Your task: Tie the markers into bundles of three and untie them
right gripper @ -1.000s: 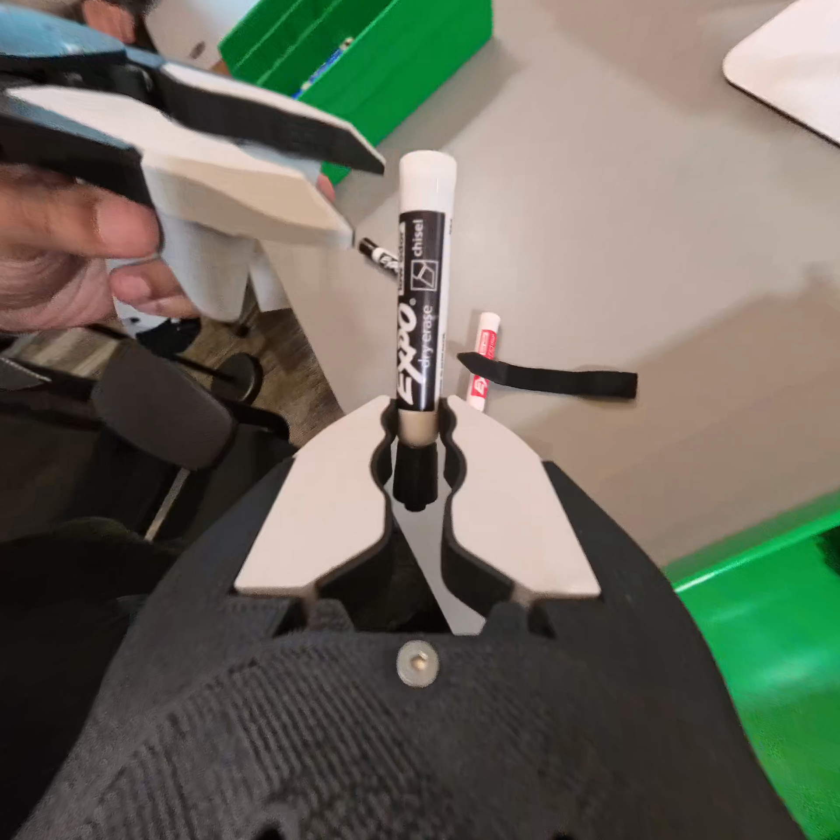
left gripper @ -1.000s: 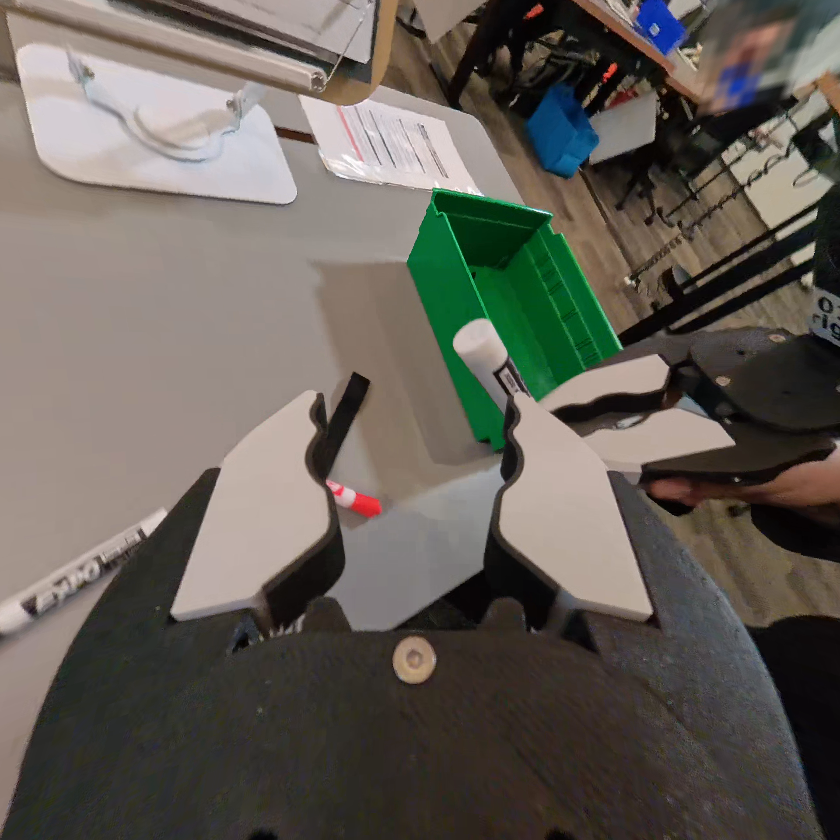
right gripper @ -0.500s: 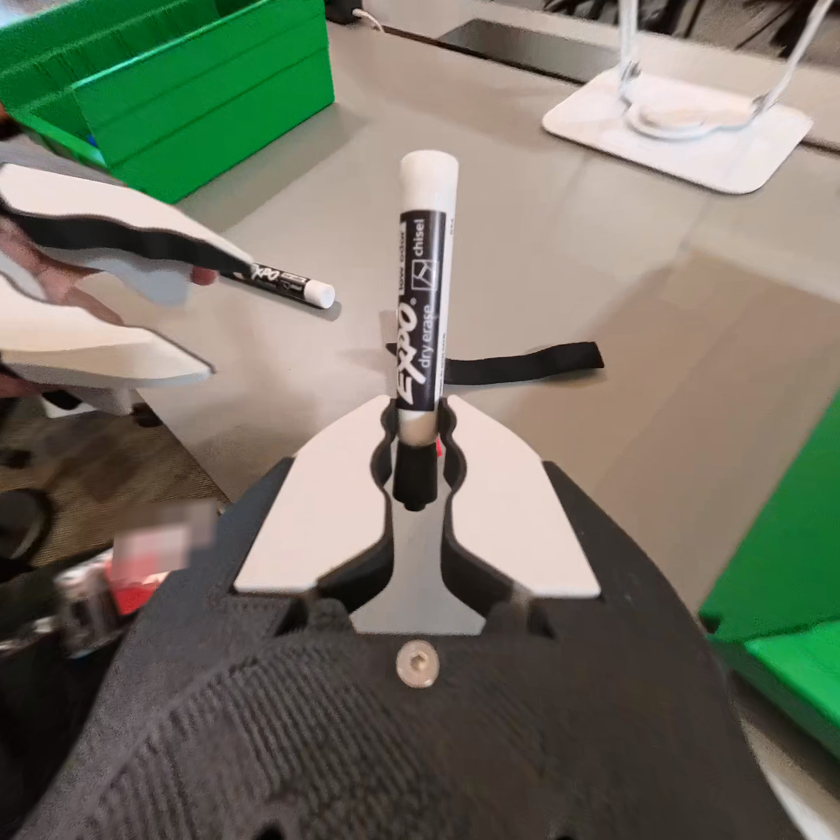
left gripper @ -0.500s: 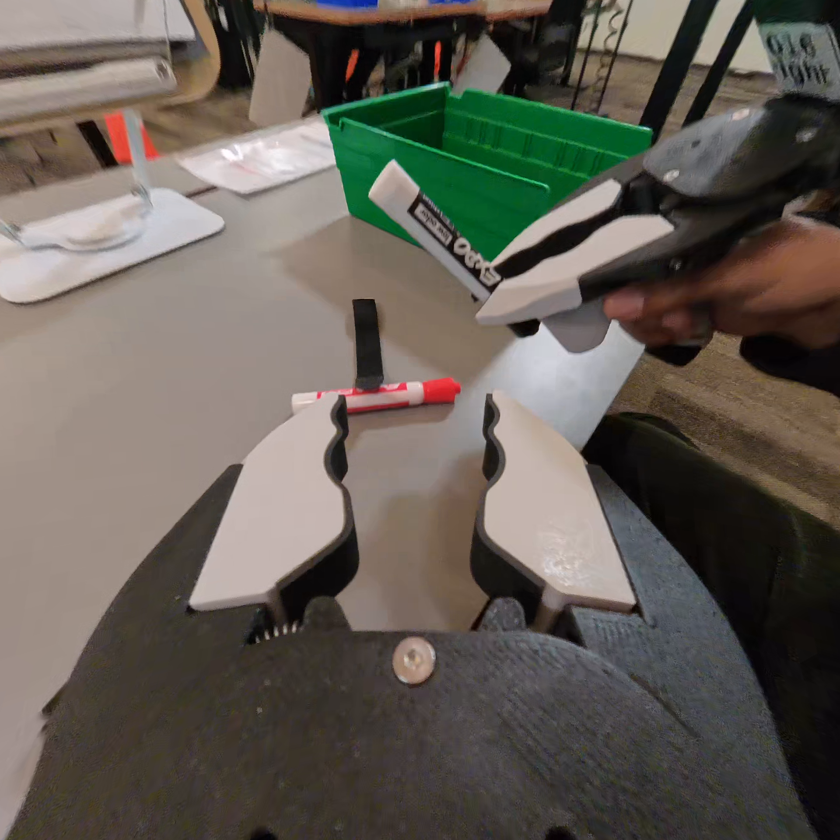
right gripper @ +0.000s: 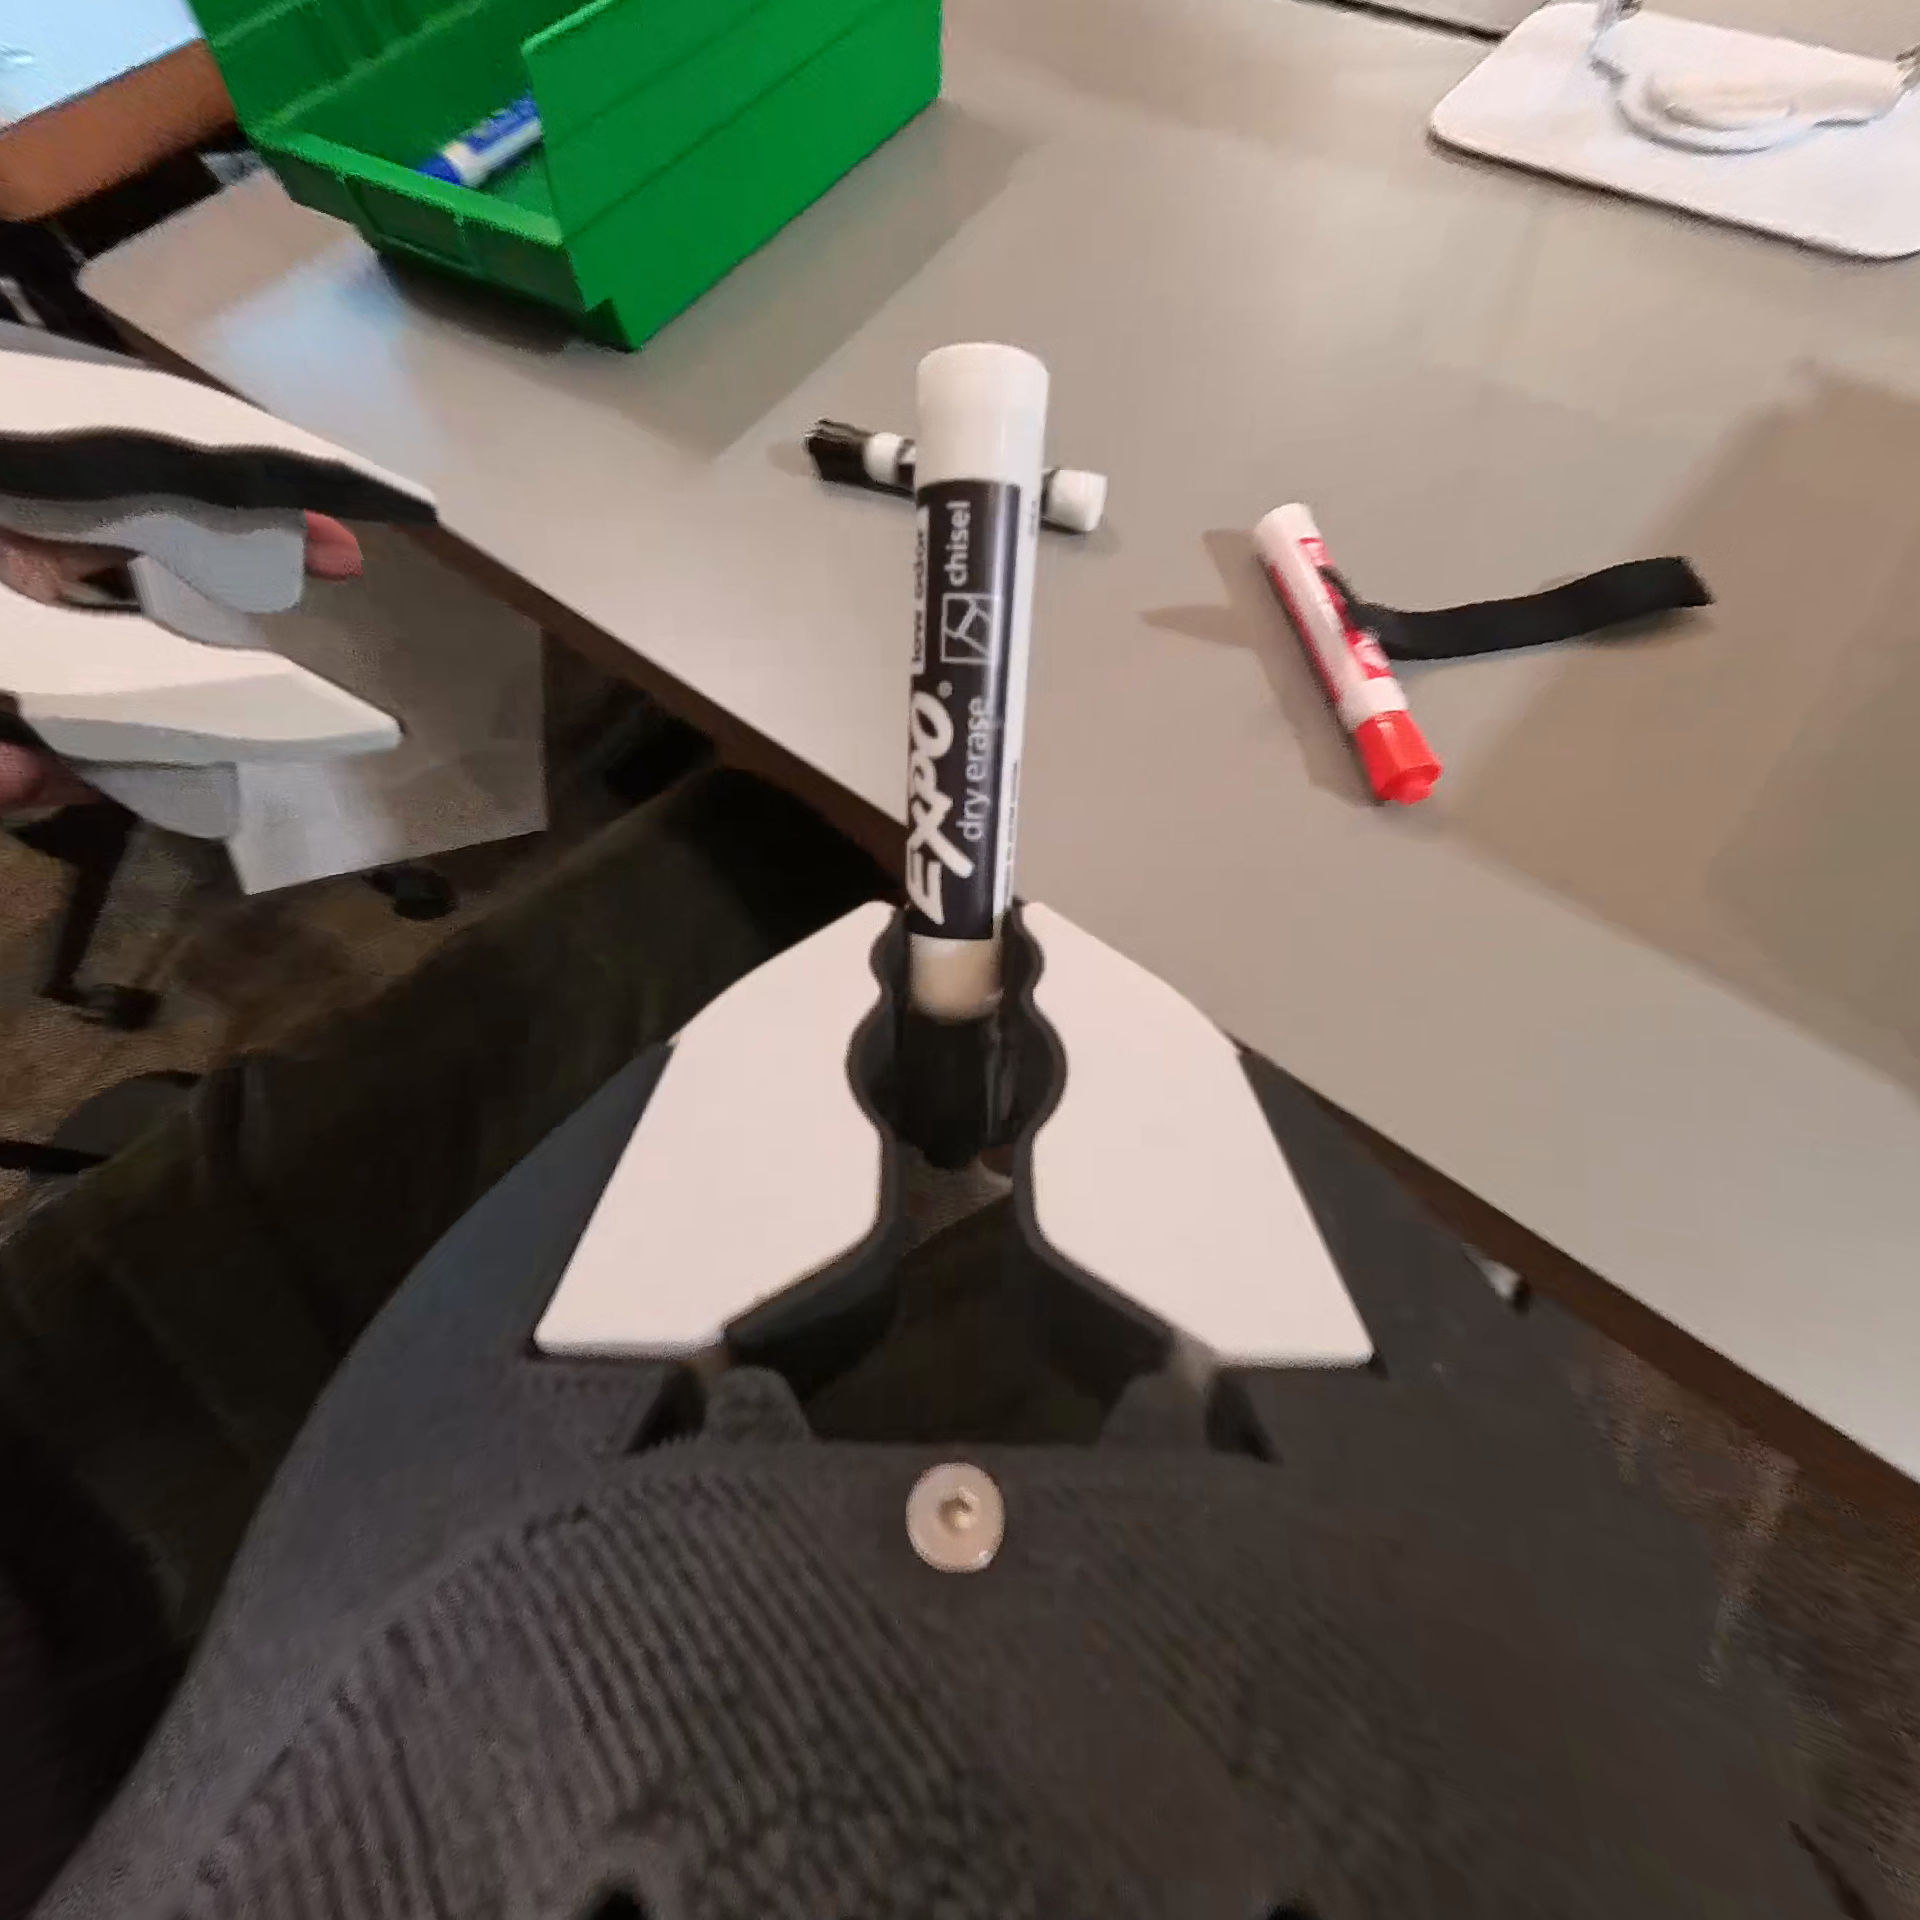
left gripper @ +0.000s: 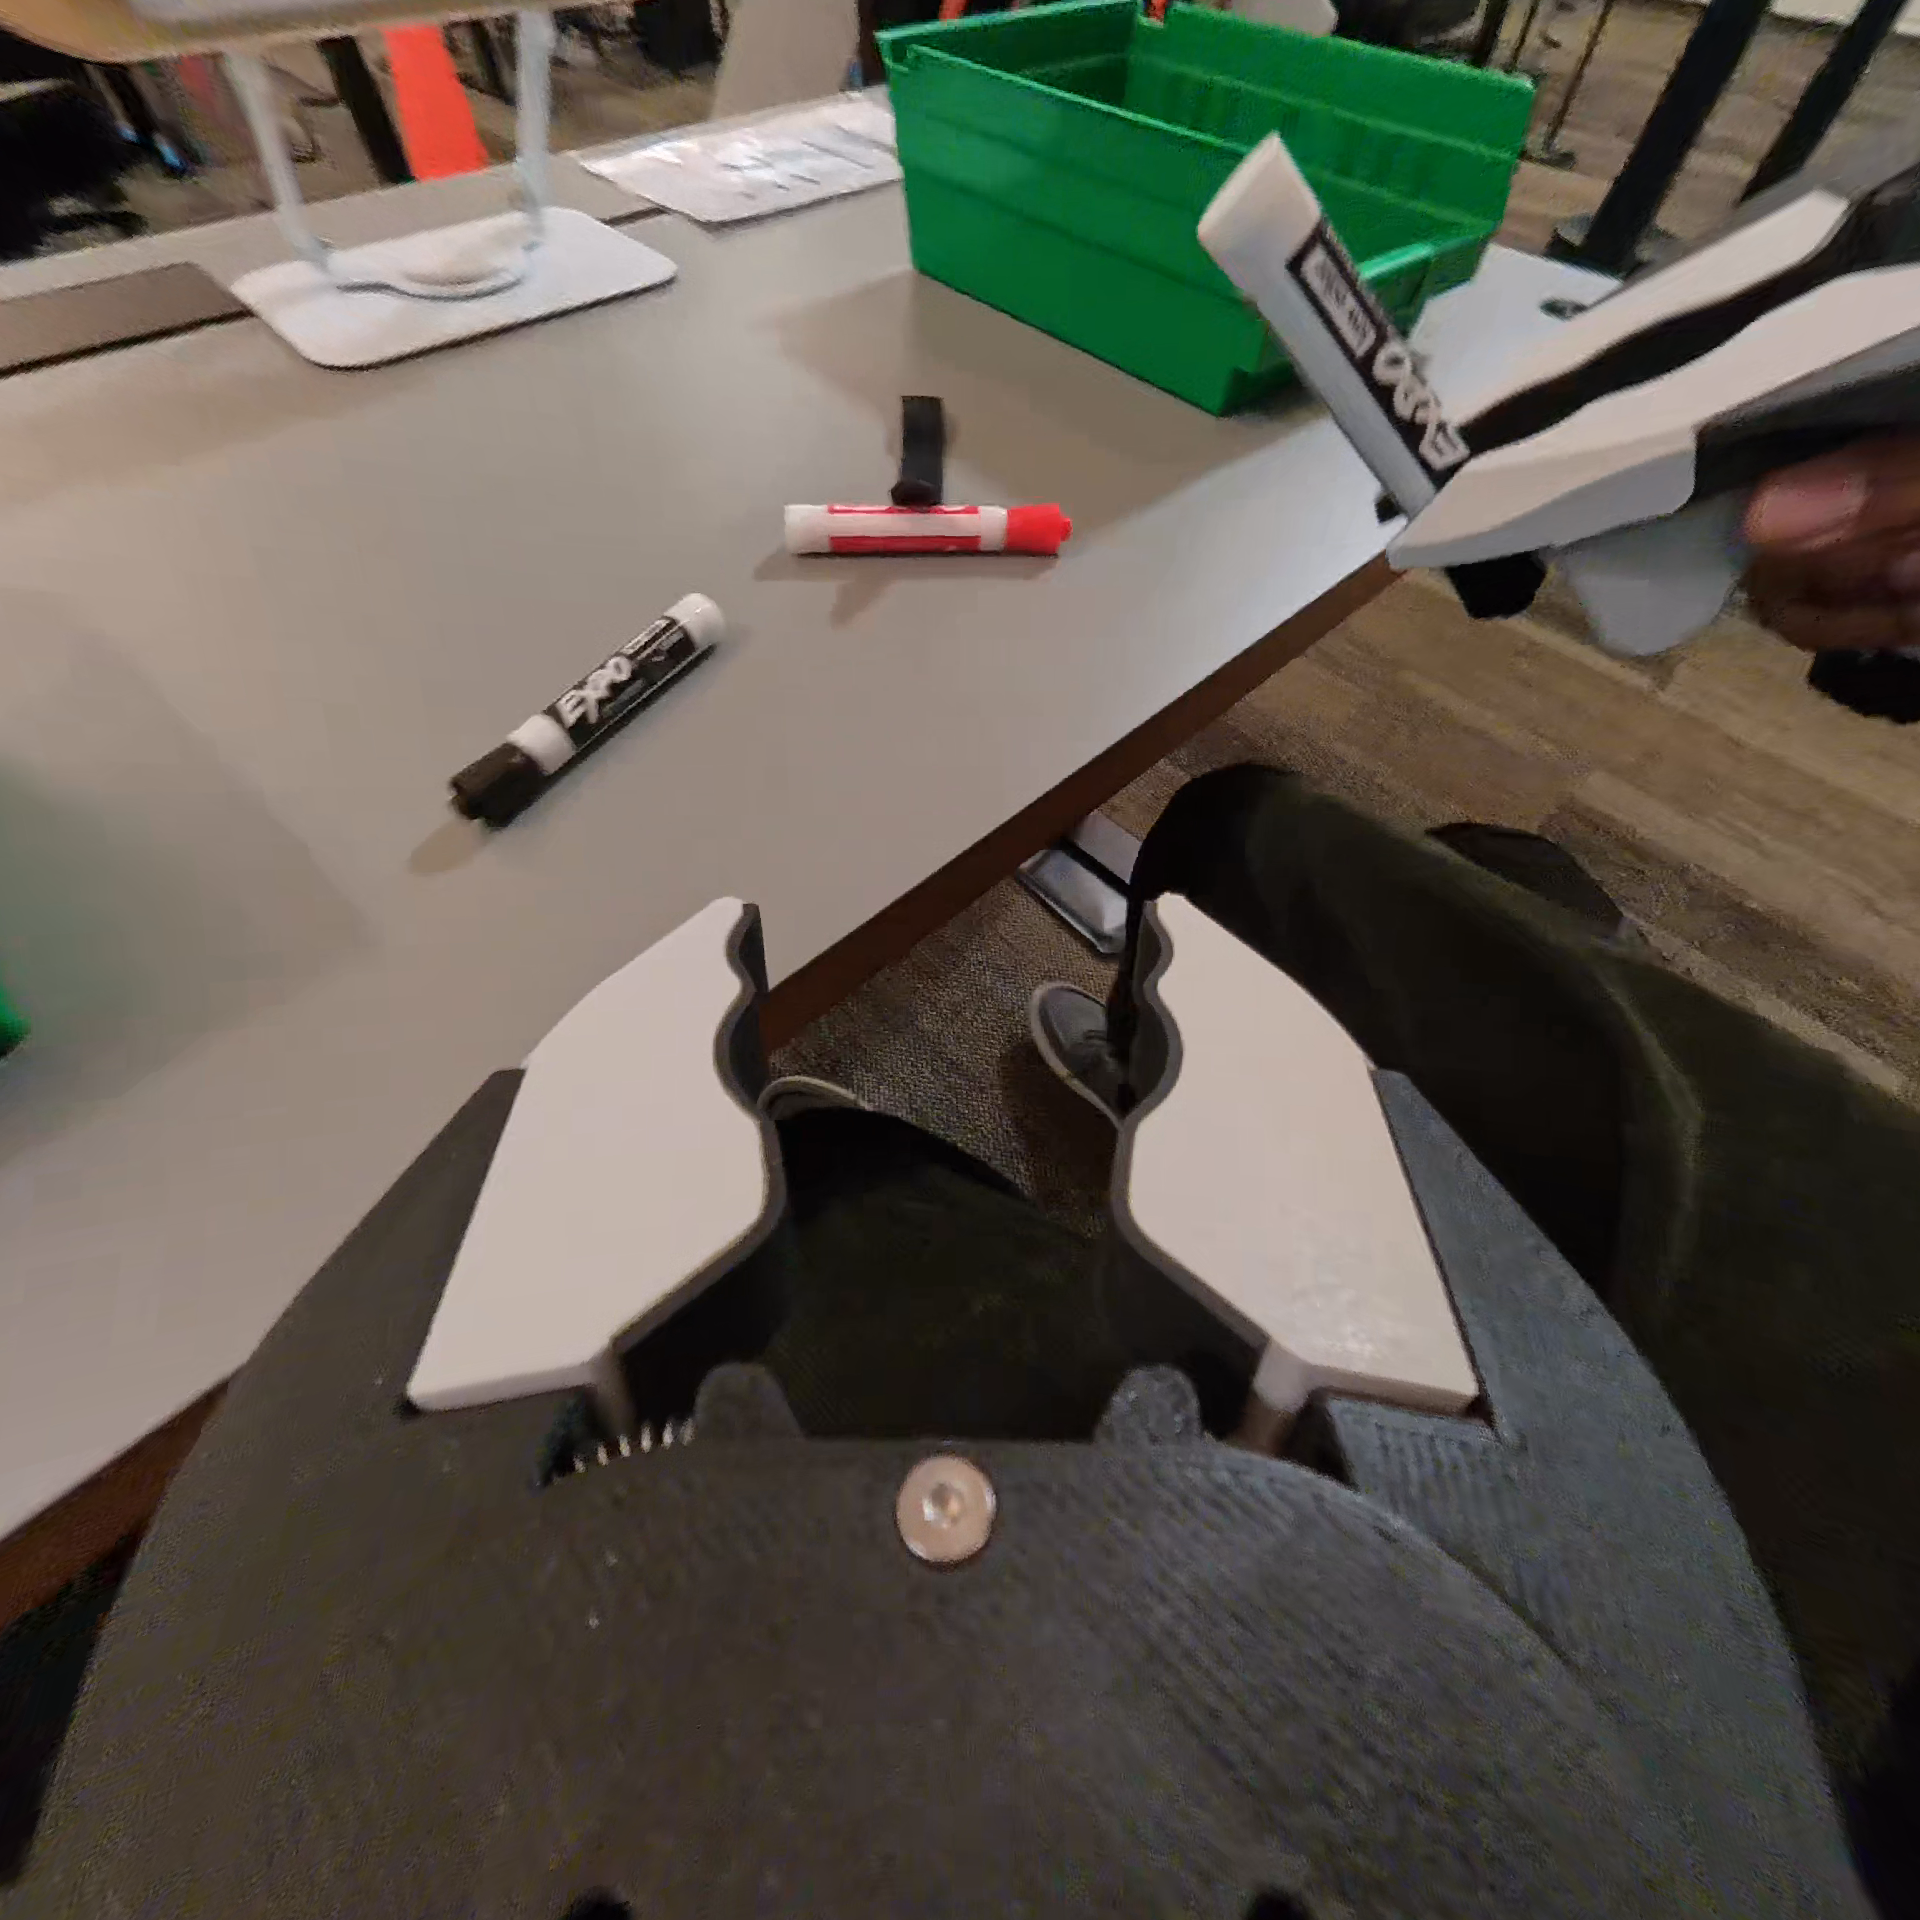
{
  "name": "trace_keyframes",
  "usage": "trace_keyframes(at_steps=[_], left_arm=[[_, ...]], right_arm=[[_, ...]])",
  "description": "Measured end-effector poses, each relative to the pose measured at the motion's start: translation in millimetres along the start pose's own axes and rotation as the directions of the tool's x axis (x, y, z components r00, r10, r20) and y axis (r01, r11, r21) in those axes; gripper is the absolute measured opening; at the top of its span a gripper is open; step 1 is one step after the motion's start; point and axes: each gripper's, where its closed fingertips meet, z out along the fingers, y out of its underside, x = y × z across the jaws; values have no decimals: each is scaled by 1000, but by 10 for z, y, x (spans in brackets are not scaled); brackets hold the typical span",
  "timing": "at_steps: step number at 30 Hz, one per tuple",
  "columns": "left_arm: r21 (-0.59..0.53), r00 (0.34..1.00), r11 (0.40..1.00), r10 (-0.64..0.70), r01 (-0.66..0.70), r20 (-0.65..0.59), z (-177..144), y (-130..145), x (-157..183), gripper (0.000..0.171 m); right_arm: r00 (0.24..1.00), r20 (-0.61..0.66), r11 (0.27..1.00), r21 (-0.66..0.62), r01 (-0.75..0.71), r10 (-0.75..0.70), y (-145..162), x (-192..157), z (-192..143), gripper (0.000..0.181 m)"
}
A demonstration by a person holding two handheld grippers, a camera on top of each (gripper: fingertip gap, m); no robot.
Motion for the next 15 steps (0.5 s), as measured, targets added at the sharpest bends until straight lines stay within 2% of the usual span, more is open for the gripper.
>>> trace_keyframes(at_steps=[6,8,10,11,13,15], left_arm=[[-60,989,998,3,6,147,-467,414,-274,66],[-48,984,998,-27,36,178,-592,509,-305,63],[0,959,980,-197,201,206,-614,517,-322,59],[35,926,944,-328,327,185,-541,459,-307,56],[116,866,862,-500,494,28,-260,183,-174,52],[172,839,822,-529,543,-125,100,-134,-51,49]], right_arm=[[989,84,985,-110,134,-125,231,135,434,19],[984,142,985,-120,126,-109,211,169,520,19],[988,149,994,-94,54,-40,90,226,535,19],[990,138,998,-56,38,-30,1,259,550,19],[989,146,1000,-7,24,-23,-140,275,643,19],[984,172,999,11,41,-42,-219,282,785,19]])
